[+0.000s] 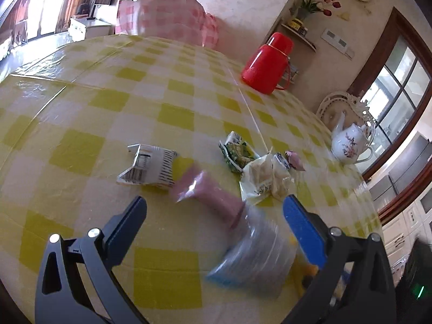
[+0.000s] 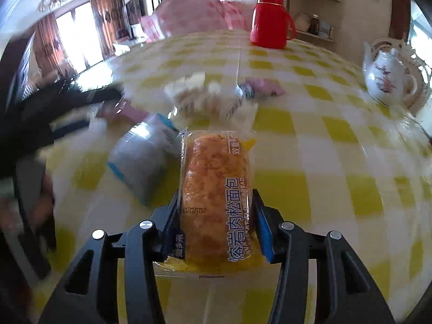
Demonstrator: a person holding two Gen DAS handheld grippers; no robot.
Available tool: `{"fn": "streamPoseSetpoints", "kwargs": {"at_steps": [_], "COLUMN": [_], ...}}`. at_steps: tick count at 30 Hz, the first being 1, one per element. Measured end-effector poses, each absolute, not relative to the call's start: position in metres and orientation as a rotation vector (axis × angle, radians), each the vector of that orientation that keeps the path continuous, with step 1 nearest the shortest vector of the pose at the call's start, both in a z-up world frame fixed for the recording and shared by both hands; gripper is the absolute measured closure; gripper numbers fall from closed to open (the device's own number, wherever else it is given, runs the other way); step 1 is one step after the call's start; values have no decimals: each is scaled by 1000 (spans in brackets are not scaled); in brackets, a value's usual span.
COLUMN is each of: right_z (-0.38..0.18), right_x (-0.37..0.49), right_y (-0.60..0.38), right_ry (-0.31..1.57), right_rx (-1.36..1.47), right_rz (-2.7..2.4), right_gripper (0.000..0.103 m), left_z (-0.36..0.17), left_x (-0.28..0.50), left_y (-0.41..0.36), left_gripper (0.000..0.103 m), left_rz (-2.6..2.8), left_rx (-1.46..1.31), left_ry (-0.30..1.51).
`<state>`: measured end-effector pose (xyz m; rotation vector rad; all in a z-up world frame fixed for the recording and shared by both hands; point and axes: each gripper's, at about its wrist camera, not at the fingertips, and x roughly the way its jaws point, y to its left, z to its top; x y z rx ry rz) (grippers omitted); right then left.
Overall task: Organize snacks
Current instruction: 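Grasp the clear grey-filled blue-edged bag with the left gripper, then carry both held bags off the table over the purple box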
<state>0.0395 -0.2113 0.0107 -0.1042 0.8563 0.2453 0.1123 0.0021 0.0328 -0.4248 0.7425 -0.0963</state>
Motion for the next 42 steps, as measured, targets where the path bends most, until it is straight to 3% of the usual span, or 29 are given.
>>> {"fn": "streamPoseSetpoints", "kwargs": {"at_steps": [4,7,10,14,17,20,25,29,30,32,33,42], "right_z": [11,11,9,8,5,4,-1,-2,-2,-1,1,9], "right_x": [17,12,13,15,18,21,29,30,30,28,26,21], "right_y": [-227,-232,-232,-235,-240,-242,-242,-240,-241,-243,-245,-250], "right_ry": [841,844,845,852,880,888,911,915,912,899,889,837], "right_rx": [-61,-34,-62,-51,-25,-14,2,-5,-1,11,26,57], "right_rz": [131,100,85,79,61,38,47,64,72,73,78,79], "right_gripper": [55,54,54,53,41,24,22,24,30,53,55,55], "left_z": [42,48,48,27,10,1,2,3,4,6,6,15], "left_x": [113,106,90,91,99,104,104,104,104,101,99,94], "left_y": [-5,-34,-67,-86,-84,-79,-79,-79,-79,-82,-83,-85], "left_gripper": [2,2,2,2,2,2,2,5,17,42,45,48], "left_rz": [-231,-326,-323,-292,-279,-268,-284,-286,-287,-285,-292,-346], "left_rx": [-417,-213,32,157,153,141,115,107,110,143,153,108], "left_ry": [806,887,839,884,950,972,957,951,942,916,914,895]}}
